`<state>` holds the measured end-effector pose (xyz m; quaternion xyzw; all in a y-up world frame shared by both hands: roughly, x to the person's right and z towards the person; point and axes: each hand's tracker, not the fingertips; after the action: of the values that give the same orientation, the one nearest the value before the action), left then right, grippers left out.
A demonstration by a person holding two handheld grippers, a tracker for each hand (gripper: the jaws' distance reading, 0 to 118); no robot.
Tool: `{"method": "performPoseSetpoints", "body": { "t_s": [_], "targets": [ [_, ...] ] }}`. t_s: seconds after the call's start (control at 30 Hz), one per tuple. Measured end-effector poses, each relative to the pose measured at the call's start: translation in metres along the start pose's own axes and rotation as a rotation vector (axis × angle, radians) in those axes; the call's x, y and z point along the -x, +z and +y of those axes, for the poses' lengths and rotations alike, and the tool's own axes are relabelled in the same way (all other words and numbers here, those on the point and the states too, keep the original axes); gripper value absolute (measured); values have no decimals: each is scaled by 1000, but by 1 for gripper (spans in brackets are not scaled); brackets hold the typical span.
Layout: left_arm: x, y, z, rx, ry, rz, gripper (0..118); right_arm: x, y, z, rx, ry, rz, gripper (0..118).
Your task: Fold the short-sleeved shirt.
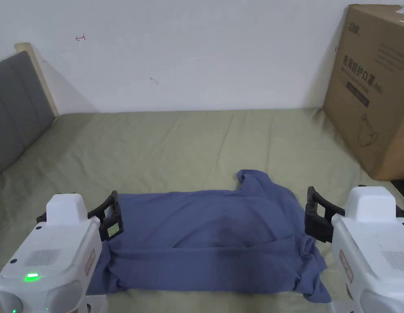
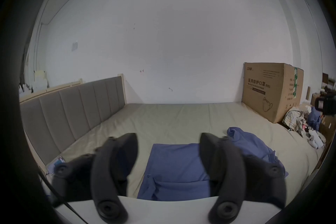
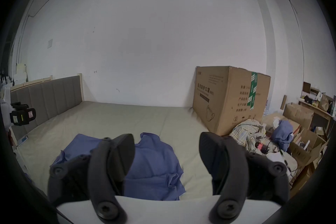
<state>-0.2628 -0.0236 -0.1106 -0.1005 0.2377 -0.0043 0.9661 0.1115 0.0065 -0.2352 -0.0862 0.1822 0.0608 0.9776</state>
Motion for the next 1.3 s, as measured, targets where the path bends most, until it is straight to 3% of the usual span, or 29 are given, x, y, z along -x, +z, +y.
{"method": "performPoseSetpoints", "body": {
  "t_s": [0.03,0.17,0.43,0.93,1.0,1.03,1.07,1.13,1.23,1.3],
  "targets": [
    [-1,4,-1,-1,0,-1,54,2,4,0,-1,4,1,63],
    [-5,18,-7,-22,23,-23,2,8,13,-2,-31,-6,-10,3],
    [3,12,-10,12,96,-72,0,12,10,-2,-46,-7,11,0],
    [75,-118,-88,582,136,-34,1,16,-57,-28,96,-39,13,0],
    [83,-133,-102,684,170,-32,23,16,-67,-37,130,-44,16,0],
    [86,-138,-109,733,194,-44,42,16,-71,-41,145,-42,16,0],
    [88,-141,-115,765,204,-40,72,16,-74,-44,155,-39,16,0],
    [90,-145,-129,801,222,-6,99,16,-80,-51,176,-38,13,0],
    [88,-147,-147,831,186,26,102,14,-89,-59,208,-49,12,0],
    [86,-151,-158,854,176,32,97,12,-92,-64,226,-62,14,0]
  ]
}}
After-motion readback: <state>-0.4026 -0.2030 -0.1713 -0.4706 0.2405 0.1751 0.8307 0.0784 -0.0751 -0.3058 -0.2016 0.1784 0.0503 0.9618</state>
